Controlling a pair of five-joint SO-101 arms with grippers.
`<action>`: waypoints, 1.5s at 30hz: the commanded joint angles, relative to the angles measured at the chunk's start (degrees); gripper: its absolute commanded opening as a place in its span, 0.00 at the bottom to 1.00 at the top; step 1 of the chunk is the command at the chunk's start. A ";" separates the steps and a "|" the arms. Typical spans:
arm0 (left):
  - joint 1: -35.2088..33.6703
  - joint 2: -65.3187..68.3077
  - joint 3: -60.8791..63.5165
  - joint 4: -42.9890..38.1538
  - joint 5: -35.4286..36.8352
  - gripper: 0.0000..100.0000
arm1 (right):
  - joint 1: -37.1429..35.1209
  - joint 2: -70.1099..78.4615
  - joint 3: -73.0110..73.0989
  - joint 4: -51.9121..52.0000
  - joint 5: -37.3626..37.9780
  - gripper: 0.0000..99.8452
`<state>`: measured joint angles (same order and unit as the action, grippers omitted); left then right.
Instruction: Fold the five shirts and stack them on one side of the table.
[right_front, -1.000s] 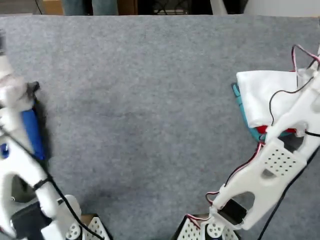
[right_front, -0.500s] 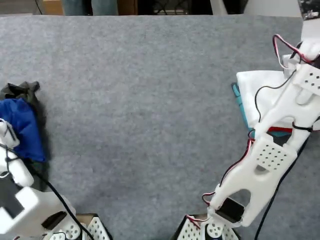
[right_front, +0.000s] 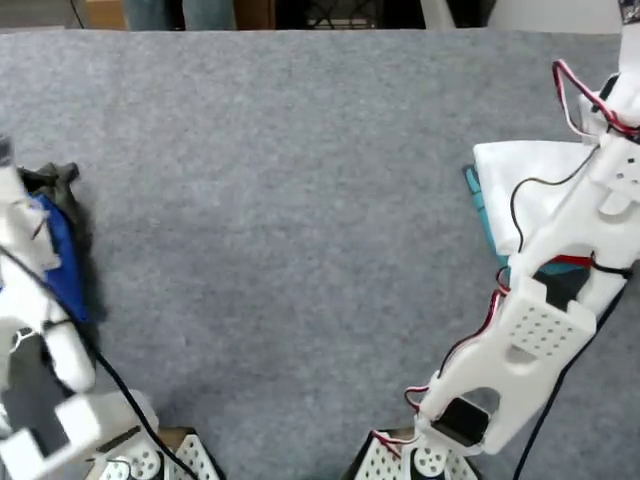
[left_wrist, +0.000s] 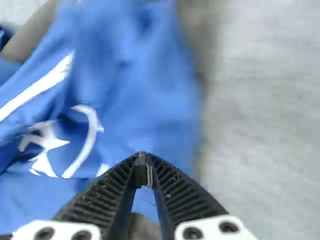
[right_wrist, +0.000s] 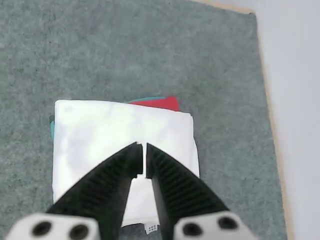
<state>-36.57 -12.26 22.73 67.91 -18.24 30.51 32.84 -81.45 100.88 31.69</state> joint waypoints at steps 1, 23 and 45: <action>12.44 -10.90 -7.08 9.32 0.09 0.03 | 1.14 -4.79 -2.33 0.35 -0.44 0.02; -7.69 -20.31 18.24 -11.96 -0.09 0.28 | 1.67 -24.75 44.70 0.18 -0.44 0.02; 16.48 -17.58 16.75 -5.45 0.00 0.03 | -7.74 -33.45 54.46 -2.37 -0.44 0.02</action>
<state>-28.66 -26.68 50.33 50.77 -18.42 23.21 2.07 -26.86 99.38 31.69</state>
